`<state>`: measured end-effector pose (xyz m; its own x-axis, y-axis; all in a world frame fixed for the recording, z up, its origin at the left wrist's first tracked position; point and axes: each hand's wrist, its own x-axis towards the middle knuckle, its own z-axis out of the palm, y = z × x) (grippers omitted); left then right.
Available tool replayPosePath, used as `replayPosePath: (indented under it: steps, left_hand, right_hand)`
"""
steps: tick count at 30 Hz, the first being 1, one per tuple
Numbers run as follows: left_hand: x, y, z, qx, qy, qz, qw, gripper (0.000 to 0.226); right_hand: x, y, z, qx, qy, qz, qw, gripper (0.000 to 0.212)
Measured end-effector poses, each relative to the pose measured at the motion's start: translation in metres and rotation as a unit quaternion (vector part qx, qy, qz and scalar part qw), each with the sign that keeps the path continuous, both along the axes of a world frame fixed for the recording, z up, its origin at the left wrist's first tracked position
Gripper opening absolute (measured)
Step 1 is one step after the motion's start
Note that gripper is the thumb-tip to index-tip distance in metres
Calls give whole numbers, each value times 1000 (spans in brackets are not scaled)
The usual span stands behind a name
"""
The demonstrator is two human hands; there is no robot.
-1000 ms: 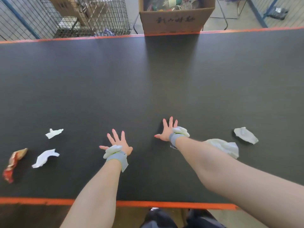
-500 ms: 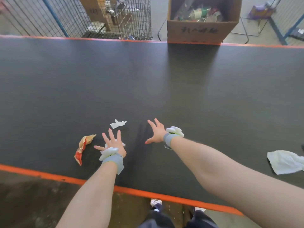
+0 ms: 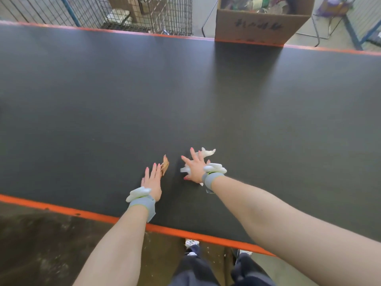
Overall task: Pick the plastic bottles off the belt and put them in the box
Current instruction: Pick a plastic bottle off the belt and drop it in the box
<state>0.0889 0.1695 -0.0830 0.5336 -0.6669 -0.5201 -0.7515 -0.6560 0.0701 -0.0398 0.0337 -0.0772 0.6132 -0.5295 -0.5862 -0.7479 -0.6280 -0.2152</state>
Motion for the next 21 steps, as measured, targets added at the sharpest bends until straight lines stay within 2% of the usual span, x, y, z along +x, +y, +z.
replayPosePath:
  steps: [2,4,6,8,9,11,13,15,17,19,21]
  left_hand:
    - [-4,-21,3,-63,-11,-22,998,76]
    - [-7,-36,2,-107,-5,-12,994,85]
    - [-8,-50,14,-130,11,-3,991,99]
    - [-18,-58,26,-81,9,-58,995,88]
    - [-23,-62,28,-42,37,-83,995,79]
    - [-30,-63,26,31,107,-105,988,73]
    - [-37,-59,18,65,135,-139,979,73]
    - [-40,-53,12,45,120,-175,976,67]
    - [-37,-53,13,-19,73,-190,979,67]
    - [-33,-57,17,-64,28,-175,982,77]
    - [-29,-63,24,-77,-2,-145,986,78]
  right_hand:
    - [-7,-13,-3,-19,6,-32,999,66]
    - [-11,-24,1,-18,-11,-87,996,66]
    - [-13,-30,7,-8,-72,-153,985,68]
    - [-16,-31,13,6,-128,-180,975,66]
    - [-19,-32,15,9,-131,-173,976,66]
    - [-22,-29,13,30,-116,-165,979,66]
    - [-28,-29,4,61,-94,-161,981,70]
    - [-35,-30,-5,71,-50,-150,985,75]
    - [-47,-36,-8,50,-18,-167,984,79]
    - [-57,-44,-4,2,-19,-195,981,77]
    - [-62,-50,5,-26,-29,-226,973,76]
